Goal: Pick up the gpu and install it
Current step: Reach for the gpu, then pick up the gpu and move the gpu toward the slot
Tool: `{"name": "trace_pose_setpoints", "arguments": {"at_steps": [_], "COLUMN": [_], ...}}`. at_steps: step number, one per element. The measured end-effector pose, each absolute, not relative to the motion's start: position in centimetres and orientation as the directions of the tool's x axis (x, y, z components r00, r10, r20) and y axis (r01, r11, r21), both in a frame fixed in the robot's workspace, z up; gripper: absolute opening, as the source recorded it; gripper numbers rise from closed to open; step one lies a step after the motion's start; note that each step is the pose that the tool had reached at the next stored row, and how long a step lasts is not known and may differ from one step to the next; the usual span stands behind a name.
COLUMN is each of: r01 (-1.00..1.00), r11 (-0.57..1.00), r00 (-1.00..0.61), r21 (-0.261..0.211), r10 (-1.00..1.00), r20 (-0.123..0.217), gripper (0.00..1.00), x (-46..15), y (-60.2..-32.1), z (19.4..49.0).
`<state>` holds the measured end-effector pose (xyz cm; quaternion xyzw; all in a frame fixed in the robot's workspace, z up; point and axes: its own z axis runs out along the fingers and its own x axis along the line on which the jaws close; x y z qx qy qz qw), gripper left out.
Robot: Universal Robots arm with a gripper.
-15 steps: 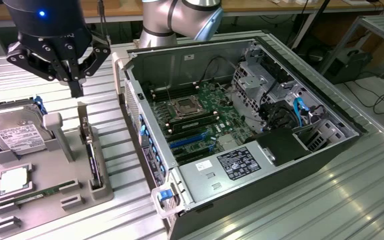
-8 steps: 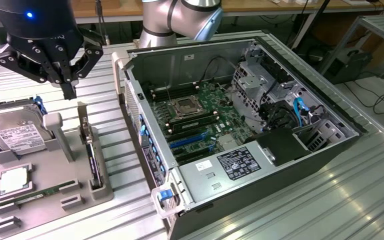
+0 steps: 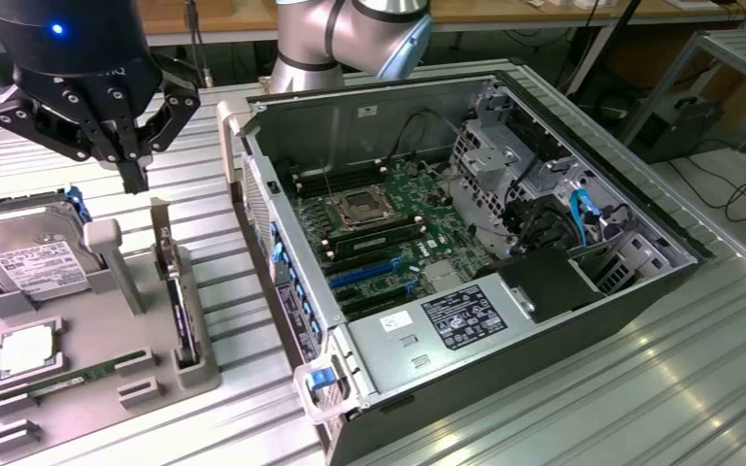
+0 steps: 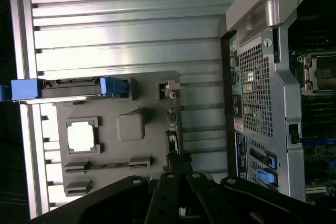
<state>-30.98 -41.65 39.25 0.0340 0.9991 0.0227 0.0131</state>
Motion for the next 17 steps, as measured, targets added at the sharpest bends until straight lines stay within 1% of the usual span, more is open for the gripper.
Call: {"name": "trace_pose_setpoints", "arguments": {"at_steps": [5, 6, 7, 8, 9, 10, 15, 16, 17], "r01": [0.067, 0.067, 0.067, 0.067, 0.067, 0.067, 0.067, 0.067, 0.06], "r11": [0.997, 0.997, 0.997, 0.997, 0.997, 0.997, 0.997, 0.997, 0.997], "r00": [-0.997, -0.997, -0.997, -0.997, -0.997, -0.997, -0.997, -0.997, -0.998], "r21": [0.046, 0.046, 0.046, 0.046, 0.046, 0.046, 0.046, 0.046, 0.046], "r10": [0.069, 0.069, 0.069, 0.069, 0.069, 0.069, 0.069, 0.068, 0.061], "r20": [-0.025, -0.025, -0.025, -0.025, -0.025, -0.025, -0.025, -0.025, -0.025], "gripper": [0.11, 0.11, 0.17, 0.17, 0.24, 0.24, 0.54, 0.54, 0.6], "x": [-30.98, -30.98, -30.98, -30.98, -30.98, -30.98, -30.98, -30.99, -31.0], "y": [-41.65, -41.65, -41.65, -41.65, -41.65, -41.65, -41.65, -41.65, -41.66], "z": [39.25, 39.25, 39.25, 39.25, 39.25, 39.25, 39.25, 39.25, 39.23]}}
